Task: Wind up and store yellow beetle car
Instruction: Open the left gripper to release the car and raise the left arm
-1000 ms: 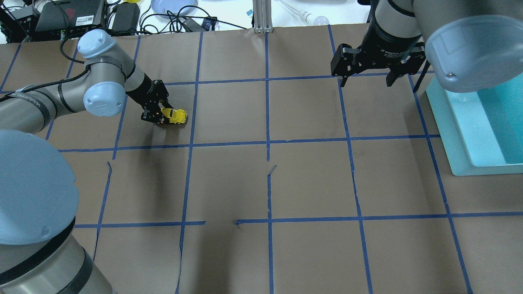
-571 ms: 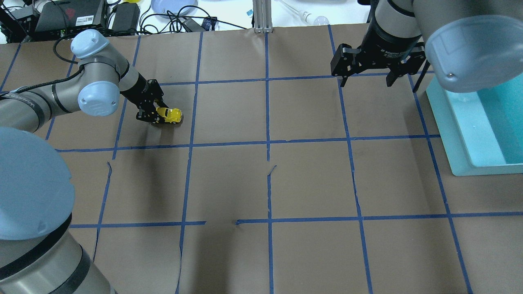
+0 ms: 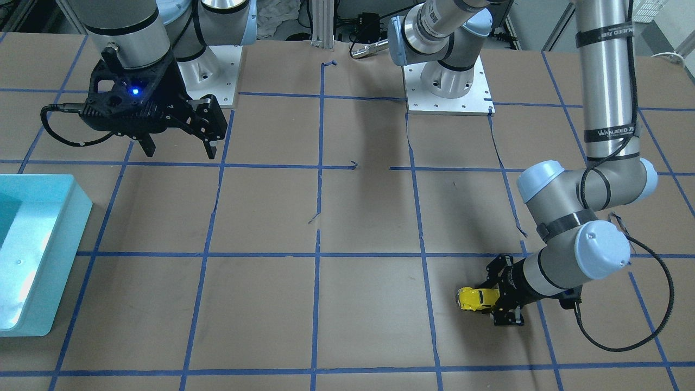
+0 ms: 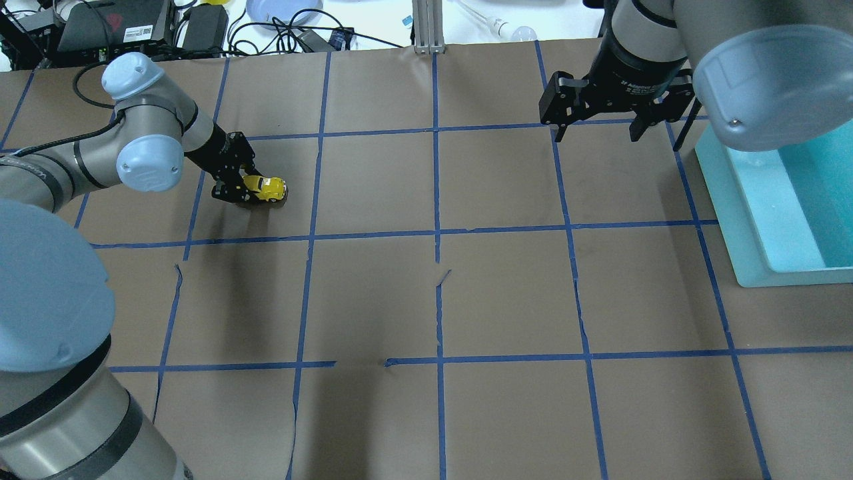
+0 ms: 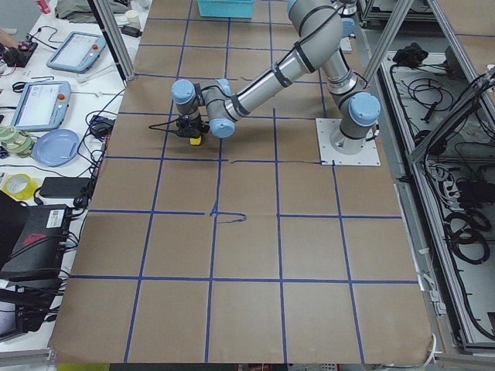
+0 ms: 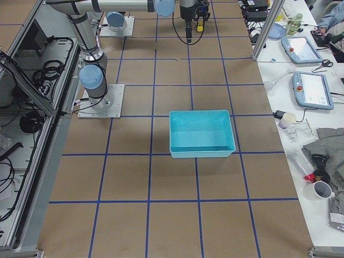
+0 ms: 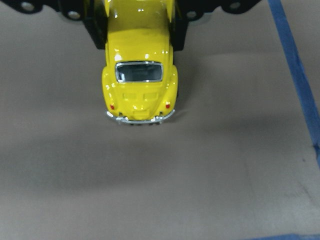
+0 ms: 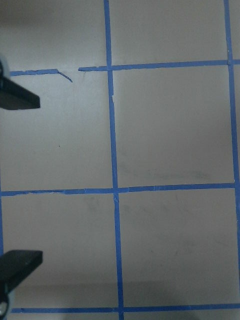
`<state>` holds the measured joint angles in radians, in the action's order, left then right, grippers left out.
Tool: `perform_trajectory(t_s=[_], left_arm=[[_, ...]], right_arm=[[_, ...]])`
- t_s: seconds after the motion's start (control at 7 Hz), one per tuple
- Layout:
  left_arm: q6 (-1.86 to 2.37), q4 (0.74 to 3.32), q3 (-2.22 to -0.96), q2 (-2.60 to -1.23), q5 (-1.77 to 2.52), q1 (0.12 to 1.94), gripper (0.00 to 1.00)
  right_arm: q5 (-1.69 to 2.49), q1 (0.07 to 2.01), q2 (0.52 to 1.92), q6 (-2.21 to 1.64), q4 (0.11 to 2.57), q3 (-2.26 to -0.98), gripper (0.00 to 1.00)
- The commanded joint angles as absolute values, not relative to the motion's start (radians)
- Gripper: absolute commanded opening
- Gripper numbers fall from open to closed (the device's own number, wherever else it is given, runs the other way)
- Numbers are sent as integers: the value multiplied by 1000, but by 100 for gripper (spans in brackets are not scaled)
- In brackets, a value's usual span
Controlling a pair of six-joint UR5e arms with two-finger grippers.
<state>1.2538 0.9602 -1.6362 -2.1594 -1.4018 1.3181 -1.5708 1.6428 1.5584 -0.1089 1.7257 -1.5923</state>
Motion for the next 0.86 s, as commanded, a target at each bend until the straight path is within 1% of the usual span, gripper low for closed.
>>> perform_trajectory(t_s=[0.0, 0.43, 0.57, 0.71], left_arm=[[1265, 957, -1635, -2154, -1425, 1319, 100], [1234, 966, -1620, -2088, -1433, 1322, 100], [1054, 988, -1599, -2051, -1449, 1345, 100], [820, 1065, -1583, -2004, -1456, 1350, 100]], right_arm=[[-1571, 1643, 1559, -109, 1726, -1592, 100], [-1571, 1641, 1559, -109, 1726, -1592, 100], [-1571, 1641, 1559, -109, 1726, -1592, 100], [-1571, 1643, 1559, -109, 1726, -1592, 100]])
